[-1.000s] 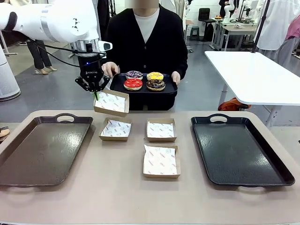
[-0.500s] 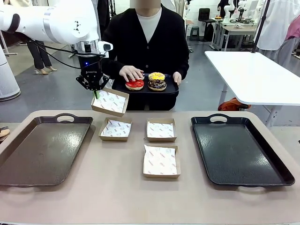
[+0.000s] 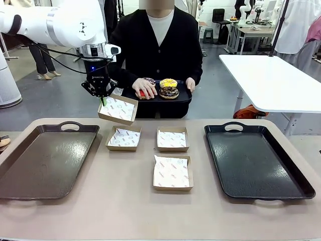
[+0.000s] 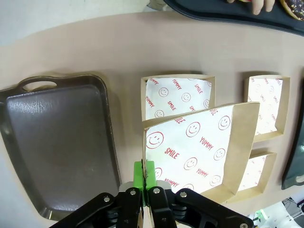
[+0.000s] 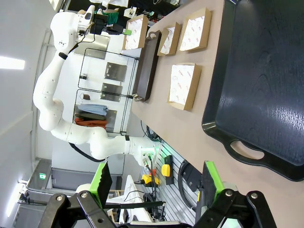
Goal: Individually package the donuts and arrange them on the tray.
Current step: Place the picked Paper togo box on the Handle tray while simultaneously picking up another Paper togo box from the table with the other hand.
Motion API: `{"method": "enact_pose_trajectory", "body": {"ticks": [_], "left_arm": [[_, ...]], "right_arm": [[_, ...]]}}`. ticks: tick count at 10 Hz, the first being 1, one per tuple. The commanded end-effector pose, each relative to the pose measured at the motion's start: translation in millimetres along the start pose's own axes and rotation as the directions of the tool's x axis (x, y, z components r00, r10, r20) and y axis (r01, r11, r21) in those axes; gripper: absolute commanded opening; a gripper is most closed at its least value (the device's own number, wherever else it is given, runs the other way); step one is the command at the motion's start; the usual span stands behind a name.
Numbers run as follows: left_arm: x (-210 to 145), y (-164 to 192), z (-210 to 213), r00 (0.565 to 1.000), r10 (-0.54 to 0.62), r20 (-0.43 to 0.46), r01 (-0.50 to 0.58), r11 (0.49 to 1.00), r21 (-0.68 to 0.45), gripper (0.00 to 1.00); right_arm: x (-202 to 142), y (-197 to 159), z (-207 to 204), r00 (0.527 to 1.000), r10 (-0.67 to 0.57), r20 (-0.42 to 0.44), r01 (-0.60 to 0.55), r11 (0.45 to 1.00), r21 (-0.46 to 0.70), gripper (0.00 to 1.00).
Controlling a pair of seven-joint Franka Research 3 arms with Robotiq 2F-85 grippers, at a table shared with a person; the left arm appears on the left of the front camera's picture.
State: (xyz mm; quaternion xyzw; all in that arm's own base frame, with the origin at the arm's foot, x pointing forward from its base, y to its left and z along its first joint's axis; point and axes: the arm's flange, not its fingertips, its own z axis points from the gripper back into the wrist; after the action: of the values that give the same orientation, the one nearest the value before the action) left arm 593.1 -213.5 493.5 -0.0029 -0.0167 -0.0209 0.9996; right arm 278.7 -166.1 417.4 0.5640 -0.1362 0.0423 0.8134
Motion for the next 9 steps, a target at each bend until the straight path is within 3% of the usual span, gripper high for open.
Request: {"method": "enact_pose_trajectory", "body": {"ticks": [1,9], "left_arm": [[-1.0,-0.4,1.9,1.0,0.019,0.0,-0.019,1.0,0.001,0.0],[-1.0,-0.4,1.9,1.0,0.019,0.0,-0.019,1.0,0.001,0.0]], "right_arm": [[-0.3,-0.4,0.9,1.0,0.011,0.003,-0.011,1.0,0.014,1.0],[-0.3,-0.4,0.9,1.0,0.011,0.003,-0.011,1.0,0.014,1.0]]}}
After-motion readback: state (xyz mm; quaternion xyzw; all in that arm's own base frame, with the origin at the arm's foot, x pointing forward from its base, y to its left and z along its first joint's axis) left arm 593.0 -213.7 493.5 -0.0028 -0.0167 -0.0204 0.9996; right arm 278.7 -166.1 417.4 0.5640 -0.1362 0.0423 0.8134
